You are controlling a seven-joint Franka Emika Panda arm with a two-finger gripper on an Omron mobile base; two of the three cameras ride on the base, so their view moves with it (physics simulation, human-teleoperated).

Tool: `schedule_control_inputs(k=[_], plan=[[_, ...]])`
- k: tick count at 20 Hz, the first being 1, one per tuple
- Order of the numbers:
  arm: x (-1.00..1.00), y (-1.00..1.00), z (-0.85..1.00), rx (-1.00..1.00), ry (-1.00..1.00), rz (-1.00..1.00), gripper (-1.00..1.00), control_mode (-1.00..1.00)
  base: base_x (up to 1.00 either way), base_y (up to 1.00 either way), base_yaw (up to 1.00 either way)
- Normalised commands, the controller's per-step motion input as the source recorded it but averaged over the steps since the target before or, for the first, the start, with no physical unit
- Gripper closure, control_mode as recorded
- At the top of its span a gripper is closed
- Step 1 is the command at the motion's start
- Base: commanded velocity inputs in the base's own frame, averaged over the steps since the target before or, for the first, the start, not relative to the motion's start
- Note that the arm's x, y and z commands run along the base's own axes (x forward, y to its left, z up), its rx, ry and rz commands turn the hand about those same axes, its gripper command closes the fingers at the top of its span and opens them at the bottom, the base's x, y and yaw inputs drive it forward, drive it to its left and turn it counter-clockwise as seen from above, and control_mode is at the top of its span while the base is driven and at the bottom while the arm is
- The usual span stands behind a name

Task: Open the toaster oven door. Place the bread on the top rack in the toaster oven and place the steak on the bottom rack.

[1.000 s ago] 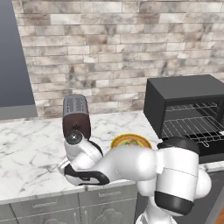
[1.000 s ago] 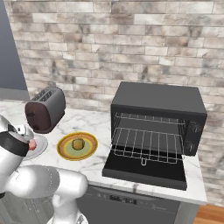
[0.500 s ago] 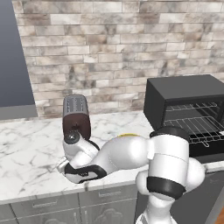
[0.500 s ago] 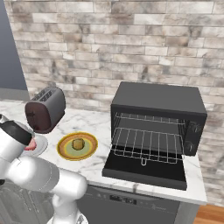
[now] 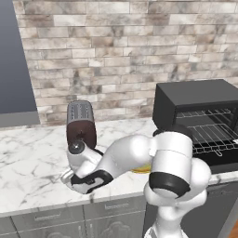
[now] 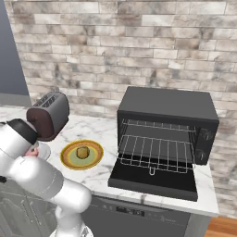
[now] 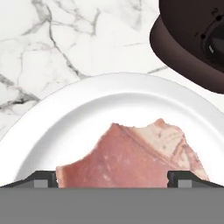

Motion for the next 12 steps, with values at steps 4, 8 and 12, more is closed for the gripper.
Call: schedule_control_inputs(k=[4, 8, 12], plan=[[0.11, 0.0, -0.12, 0.0, 0.0, 0.0, -1.0, -1.0, 0.0, 0.0, 0.0], [0.1, 0.0, -0.17, 0.0, 0.03, 0.0, -1.0, -1.0, 0.0, 0.0, 0.0], [0.07, -0.05, -0.23, 0.0, 0.07, 0.0, -1.0, -1.0, 0.0, 0.0, 0.0]])
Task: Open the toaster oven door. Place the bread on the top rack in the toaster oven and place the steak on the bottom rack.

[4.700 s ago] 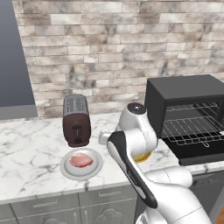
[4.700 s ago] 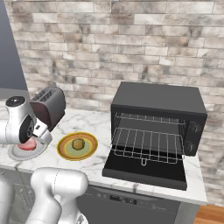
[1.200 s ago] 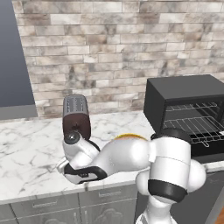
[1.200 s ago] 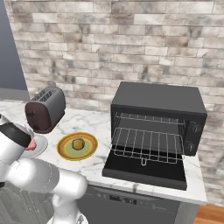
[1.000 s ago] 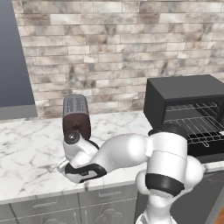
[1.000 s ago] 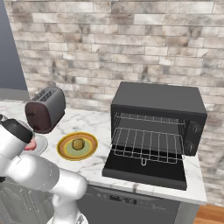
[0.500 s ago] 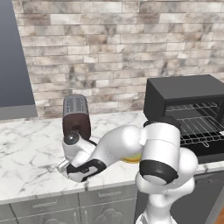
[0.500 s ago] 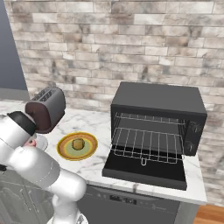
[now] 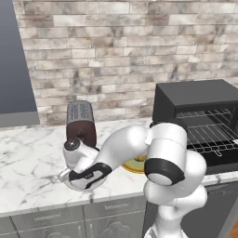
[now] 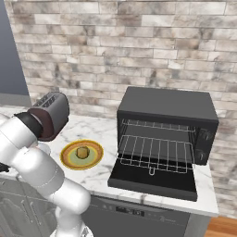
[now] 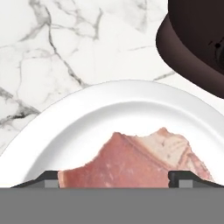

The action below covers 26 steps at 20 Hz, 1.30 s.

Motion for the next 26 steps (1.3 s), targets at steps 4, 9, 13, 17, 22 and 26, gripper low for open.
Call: schedule_control_inputs(k=[4, 9, 13, 17, 22, 26], plan=[[0.0, -0.25, -0.2, 0.01, 0.02, 0.0, 1.0, -1.0, 0.0, 0.0, 0.0], [0.0, -0.22, -0.17, 0.0, 0.0, 0.0, 1.0, -1.0, 0.0, 0.0, 0.0], [-0.02, -0.23, -0.09, 0.01, 0.0, 0.0, 1.0, -1.0, 0.0, 0.0, 0.0], [-0.04, -0.15, 0.0, 0.01, 0.0, 0.0, 1.0, -1.0, 0.0, 0.0, 0.0], [-0.05, -0.07, 0.13, 0.01, 0.0, 0.0, 1.0, -1.0, 0.0, 0.0, 0.0], [-0.05, -0.11, 0.19, 0.02, 0.0, 0.0, 1.0, -1.0, 0.0, 0.0, 0.0]])
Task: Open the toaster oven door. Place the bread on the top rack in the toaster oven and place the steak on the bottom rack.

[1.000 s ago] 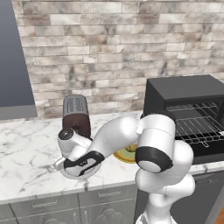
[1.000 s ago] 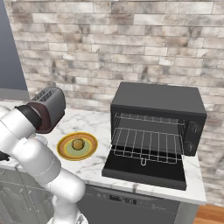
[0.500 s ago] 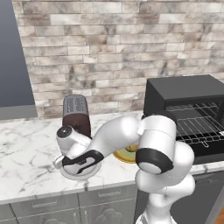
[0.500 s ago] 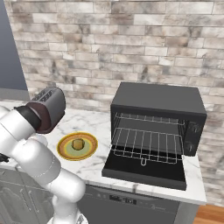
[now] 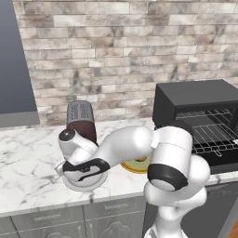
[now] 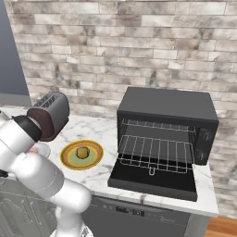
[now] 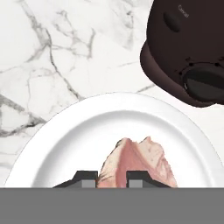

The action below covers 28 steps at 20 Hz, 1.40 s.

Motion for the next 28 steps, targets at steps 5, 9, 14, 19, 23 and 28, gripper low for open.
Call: schedule_control_inputs(k=[5, 9, 14, 19, 23, 28], plan=[[-0.02, -0.11, 0.24, 0.04, 0.0, 0.0, 1.0, -1.0, 0.0, 0.0, 0.0], [-0.09, -0.16, 0.27, 0.04, 0.0, 0.0, 1.0, -1.0, 0.0, 0.0, 0.0], [-0.25, -0.27, 0.3, 0.07, 0.0, 0.0, 1.0, -1.0, 0.0, 0.0, 0.0], [-0.36, -0.38, 0.29, 0.04, 0.0, 0.0, 1.0, -1.0, 0.0, 0.0, 0.0], [-0.37, -0.37, 0.32, 0.08, 0.0, 0.0, 1.0, -1.0, 0.0, 0.0, 0.0], [-0.3, -0.4, 0.36, 0.06, 0.0, 0.0, 1.0, -1.0, 0.0, 0.0, 0.0]])
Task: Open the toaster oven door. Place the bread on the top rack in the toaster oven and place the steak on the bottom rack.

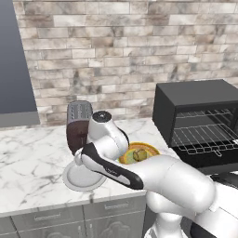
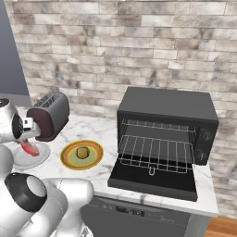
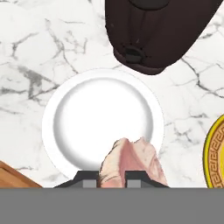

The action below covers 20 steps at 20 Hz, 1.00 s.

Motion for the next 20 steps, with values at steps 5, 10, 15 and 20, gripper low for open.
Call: schedule_control_inputs(k=[5, 10, 15, 20], plan=[[-0.22, -0.41, 0.41, 0.03, 0.0, 0.0, 1.0, -1.0, 0.0, 0.0, 0.0], [-0.11, -0.4, 0.38, 0.0, 0.0, -0.01, 1.0, -1.0, 0.0, 0.0, 0.0], [-0.17, -0.48, 0.35, 0.0, -0.01, -0.03, 1.0, -1.0, 0.0, 0.0, 0.0], [-0.16, -0.5, 0.27, 0.0, 0.0, -0.07, 1.0, -1.0, 0.0, 0.0, 0.0]])
